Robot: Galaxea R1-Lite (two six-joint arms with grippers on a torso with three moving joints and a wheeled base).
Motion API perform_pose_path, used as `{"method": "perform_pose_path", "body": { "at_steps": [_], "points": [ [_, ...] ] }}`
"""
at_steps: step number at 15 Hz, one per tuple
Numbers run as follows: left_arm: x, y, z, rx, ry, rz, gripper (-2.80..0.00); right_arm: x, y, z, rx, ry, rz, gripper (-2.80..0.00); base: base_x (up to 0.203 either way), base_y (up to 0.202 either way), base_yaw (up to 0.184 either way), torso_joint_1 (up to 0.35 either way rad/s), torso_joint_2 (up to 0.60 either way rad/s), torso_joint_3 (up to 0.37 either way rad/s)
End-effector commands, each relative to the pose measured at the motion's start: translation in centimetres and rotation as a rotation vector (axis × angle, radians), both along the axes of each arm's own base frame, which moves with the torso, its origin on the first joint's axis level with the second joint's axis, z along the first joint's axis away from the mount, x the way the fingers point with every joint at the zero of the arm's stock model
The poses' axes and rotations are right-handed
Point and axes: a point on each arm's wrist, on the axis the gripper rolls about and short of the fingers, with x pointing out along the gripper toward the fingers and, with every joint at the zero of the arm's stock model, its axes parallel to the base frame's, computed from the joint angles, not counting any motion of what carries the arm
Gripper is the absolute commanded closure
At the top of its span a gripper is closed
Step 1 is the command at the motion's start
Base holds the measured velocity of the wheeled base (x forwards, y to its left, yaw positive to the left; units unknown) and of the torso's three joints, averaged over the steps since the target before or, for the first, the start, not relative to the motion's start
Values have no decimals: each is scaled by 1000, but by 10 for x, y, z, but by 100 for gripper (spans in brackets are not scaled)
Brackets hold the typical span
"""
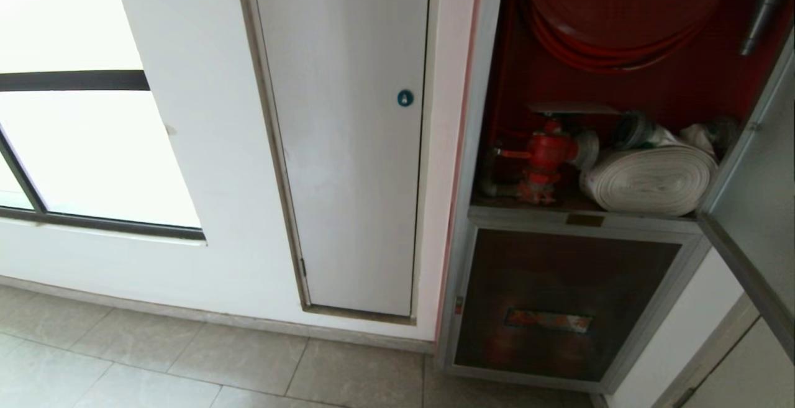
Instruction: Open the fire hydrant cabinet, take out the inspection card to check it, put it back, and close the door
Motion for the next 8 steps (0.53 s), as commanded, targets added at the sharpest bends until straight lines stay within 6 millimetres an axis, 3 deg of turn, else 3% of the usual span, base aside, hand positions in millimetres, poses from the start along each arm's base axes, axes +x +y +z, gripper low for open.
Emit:
{"method": "perform_pose_path", "body": {
  "at_steps": [1,8],
  "points": [
    [0,0,-1,0,4,1,0,8,-1,32,1,31,-53,0,0,0,0,0,0,0],
    [0,0,-1,0,5,1,0,52,-10,102,18,2,-442,0,0,0,0,0,0,0]
  ]
}}
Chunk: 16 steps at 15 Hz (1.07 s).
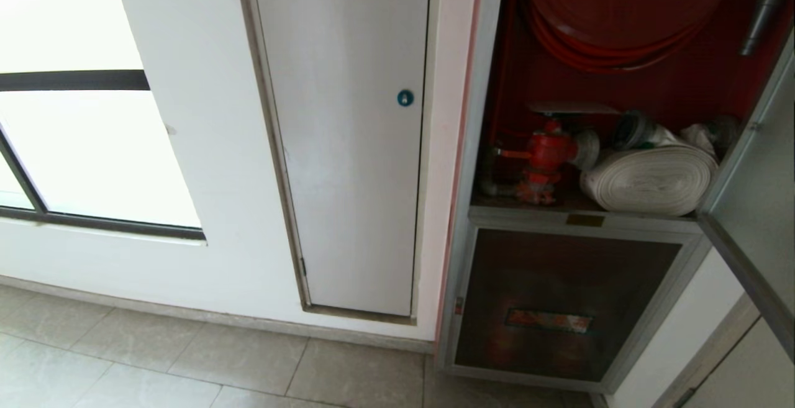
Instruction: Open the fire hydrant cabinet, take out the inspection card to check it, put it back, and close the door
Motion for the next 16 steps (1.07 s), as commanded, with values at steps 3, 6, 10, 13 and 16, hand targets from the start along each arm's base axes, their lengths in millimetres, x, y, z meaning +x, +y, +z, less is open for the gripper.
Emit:
{"method": "perform_pose_path", "body": {
  "at_steps": [3,6,10,13,16],
  "points": [
    [0,0,-1,0,5,1,0,23,-7,21,4,4,-208,0,0,0,0,0,0,0],
    [0,0,-1,0,6,0,0,24,-12,28,26,-63,-356,0,0,0,0,0,0,0],
    [0,0,-1,0,4,1,0,27,-20,38,103,-230,-489,0,0,0,0,0,0,0],
    [0,0,-1,0,5,2,0,32,-28,44,167,-402,-548,0,0,0,0,0,0,0],
    [1,0,-2,0,7,0,0,40,-40,46,182,-459,-598,0,0,0,0,0,0,0]
  ]
}}
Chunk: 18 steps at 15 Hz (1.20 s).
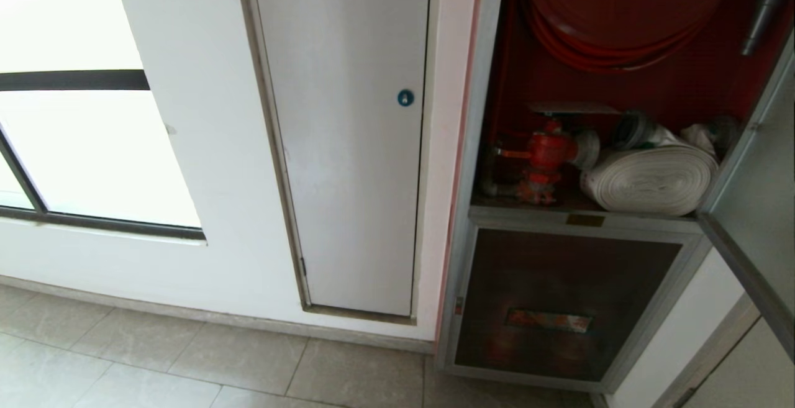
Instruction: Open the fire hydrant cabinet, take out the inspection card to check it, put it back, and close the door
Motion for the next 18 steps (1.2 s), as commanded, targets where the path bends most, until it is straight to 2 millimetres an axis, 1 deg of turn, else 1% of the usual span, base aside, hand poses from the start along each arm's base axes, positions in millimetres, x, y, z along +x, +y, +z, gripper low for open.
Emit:
{"method": "perform_pose_path", "body": {
  "at_steps": [1,6,9,12,17,18],
  "points": [
    [0,0,-1,0,5,0,0,11,-13,-1,23,13,-38,0,0,0,0,0,0,0],
    [0,0,-1,0,4,0,0,15,-29,3,21,-21,-111,0,0,0,0,0,0,0],
    [0,0,-1,0,5,0,0,12,-33,7,-5,-43,-136,0,0,0,0,0,0,0],
    [0,0,-1,0,5,0,0,12,-43,7,4,-45,-135,0,0,0,0,0,0,0],
    [0,0,-1,0,6,1,0,22,-63,4,46,13,-91,0,0,0,0,0,0,0],
    [0,0,-1,0,6,1,0,24,-65,6,40,21,-62,0,0,0,0,0,0,0]
  ]
}}
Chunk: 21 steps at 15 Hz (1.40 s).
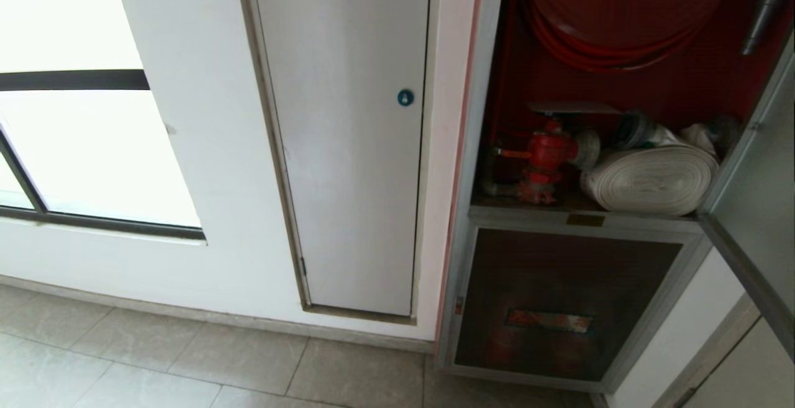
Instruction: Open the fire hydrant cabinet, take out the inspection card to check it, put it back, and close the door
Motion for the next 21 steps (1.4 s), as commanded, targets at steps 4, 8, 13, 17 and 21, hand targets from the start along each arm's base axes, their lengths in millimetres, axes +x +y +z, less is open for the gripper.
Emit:
{"method": "perform_pose_path", "body": {
  "at_steps": [4,8,13,17,21],
  "points": [
    [0,0,-1,0,4,0,0,7,-10,4,6,19,46,0,0,0,0,0,0,0],
    [0,0,-1,0,5,0,0,6,-5,3,-6,31,99,0,0,0,0,0,0,0],
    [0,0,-1,0,5,0,0,7,5,2,-12,40,177,0,0,0,0,0,0,0],
    [0,0,-1,-2,4,-1,0,8,24,2,-47,32,312,0,0,0,0,0,0,0],
    [1,0,-2,0,7,-1,0,10,34,2,-64,29,417,0,0,0,0,0,0,0]
  ]
}}
